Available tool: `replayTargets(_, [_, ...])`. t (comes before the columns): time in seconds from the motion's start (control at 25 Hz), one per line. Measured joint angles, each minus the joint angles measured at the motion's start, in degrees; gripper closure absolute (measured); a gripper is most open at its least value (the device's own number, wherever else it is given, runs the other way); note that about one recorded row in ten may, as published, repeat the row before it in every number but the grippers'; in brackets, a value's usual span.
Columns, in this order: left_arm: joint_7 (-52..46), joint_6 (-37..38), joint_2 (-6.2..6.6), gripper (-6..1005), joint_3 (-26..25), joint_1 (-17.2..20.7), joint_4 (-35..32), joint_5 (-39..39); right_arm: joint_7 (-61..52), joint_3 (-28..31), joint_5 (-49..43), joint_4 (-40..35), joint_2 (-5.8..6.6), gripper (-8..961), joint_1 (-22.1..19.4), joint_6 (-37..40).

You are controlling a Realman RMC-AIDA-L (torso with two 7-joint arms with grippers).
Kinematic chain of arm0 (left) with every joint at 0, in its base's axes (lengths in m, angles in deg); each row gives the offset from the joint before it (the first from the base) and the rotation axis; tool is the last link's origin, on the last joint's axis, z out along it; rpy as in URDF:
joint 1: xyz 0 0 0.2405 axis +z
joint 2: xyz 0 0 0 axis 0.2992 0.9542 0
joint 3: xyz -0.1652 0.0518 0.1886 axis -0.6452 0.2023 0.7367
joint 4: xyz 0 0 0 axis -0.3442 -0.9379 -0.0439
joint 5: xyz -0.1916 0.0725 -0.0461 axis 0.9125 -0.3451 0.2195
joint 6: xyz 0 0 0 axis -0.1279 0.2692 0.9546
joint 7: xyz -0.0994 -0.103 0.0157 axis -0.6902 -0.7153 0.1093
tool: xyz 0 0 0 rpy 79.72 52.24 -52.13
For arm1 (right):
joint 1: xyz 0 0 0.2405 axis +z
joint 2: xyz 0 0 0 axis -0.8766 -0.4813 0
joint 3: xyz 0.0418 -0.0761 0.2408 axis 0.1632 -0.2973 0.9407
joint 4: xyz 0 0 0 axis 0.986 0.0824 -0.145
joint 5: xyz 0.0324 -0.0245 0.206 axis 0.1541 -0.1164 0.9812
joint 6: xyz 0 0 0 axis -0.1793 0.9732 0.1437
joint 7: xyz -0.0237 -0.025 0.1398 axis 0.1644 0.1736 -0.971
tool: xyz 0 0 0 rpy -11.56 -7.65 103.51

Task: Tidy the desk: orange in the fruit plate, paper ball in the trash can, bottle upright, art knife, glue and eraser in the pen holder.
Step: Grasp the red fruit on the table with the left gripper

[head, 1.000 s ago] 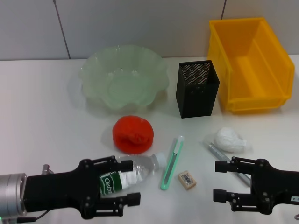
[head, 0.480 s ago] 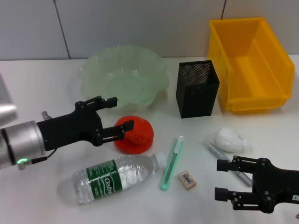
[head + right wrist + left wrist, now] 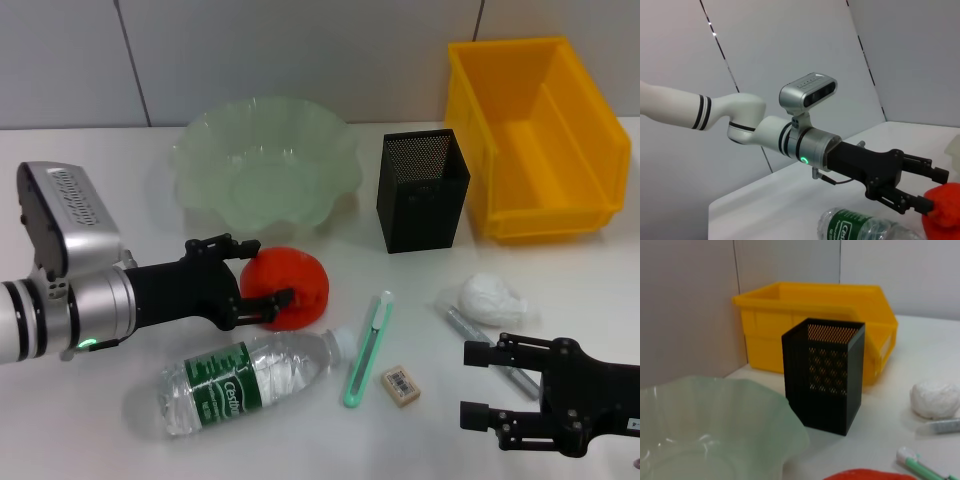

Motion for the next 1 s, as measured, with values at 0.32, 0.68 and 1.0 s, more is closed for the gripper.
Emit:
replayTargets(0.32, [-2.70, -2.29, 0.00, 229, 1.62, -0.69, -0.21, 0.00, 0.00, -0.02, 0.14, 0.00, 0.06, 183, 0.04, 0.08])
replayTargets(0.68, [-3.12, -2.50, 0.10, 551, 1.67, -0.99, -0.32, 0.24, -0.09, -0.02, 0.14, 0.00, 0.02, 182, 0.25, 0.08])
replayTargets(1.0, [-3.11, -1.80, 0.10, 828, 1.58, -0.78, -0.40, 0.49, -0.09, -0.02, 0.14, 0.00, -0.03, 182, 0.34, 0.08])
